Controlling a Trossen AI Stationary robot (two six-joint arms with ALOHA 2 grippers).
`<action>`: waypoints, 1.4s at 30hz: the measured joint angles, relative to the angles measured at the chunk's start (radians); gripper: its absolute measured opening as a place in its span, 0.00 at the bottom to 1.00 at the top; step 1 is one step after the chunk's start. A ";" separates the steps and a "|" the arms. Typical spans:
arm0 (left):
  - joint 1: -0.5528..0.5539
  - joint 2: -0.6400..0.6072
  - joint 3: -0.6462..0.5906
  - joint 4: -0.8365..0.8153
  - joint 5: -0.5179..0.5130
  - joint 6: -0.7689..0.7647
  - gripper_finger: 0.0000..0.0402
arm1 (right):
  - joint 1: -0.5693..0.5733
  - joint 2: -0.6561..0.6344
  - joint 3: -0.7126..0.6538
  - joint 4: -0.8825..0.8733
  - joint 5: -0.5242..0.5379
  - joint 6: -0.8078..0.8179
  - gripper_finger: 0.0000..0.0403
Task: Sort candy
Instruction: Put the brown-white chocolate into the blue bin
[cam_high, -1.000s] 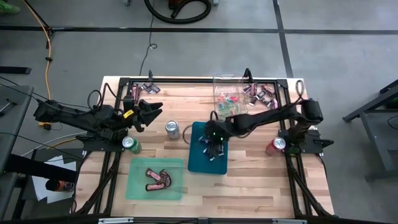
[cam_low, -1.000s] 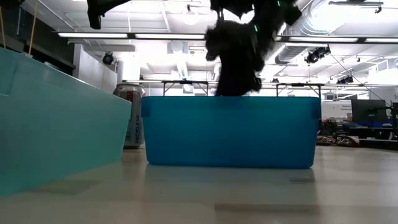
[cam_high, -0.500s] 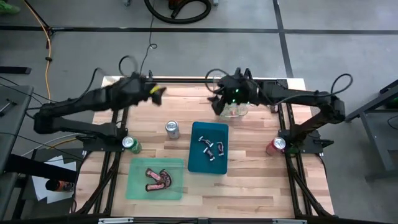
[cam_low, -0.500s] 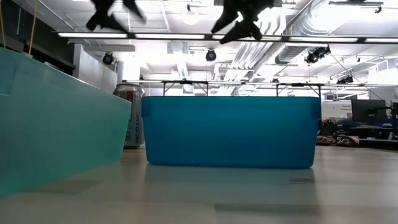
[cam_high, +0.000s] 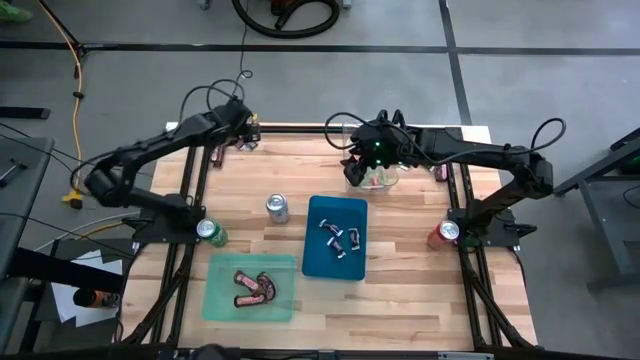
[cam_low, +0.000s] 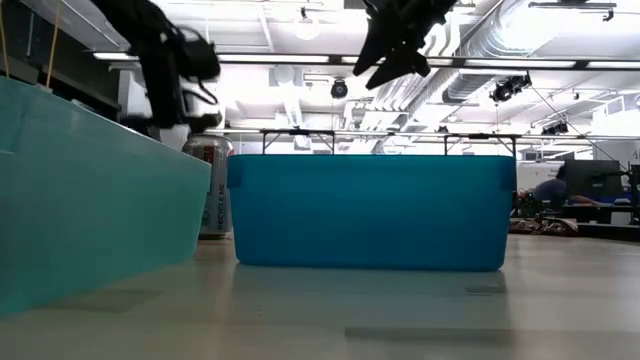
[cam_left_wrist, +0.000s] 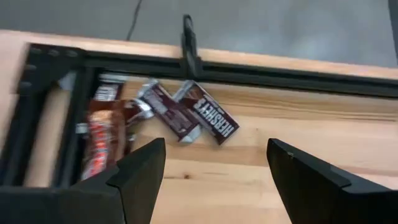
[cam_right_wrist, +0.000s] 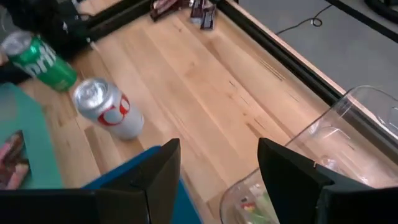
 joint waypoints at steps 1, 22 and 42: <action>0.012 0.028 0.000 0.022 0.018 0.006 0.67 | -0.001 0.000 0.000 -0.008 -0.004 -0.007 0.52; 0.104 0.432 0.100 0.123 0.204 -0.437 0.67 | -0.075 0.000 -0.001 -0.097 -0.038 -0.120 0.52; 0.123 0.473 0.100 0.130 0.230 -0.587 0.07 | -0.076 0.000 -0.001 -0.173 -0.038 -0.144 0.52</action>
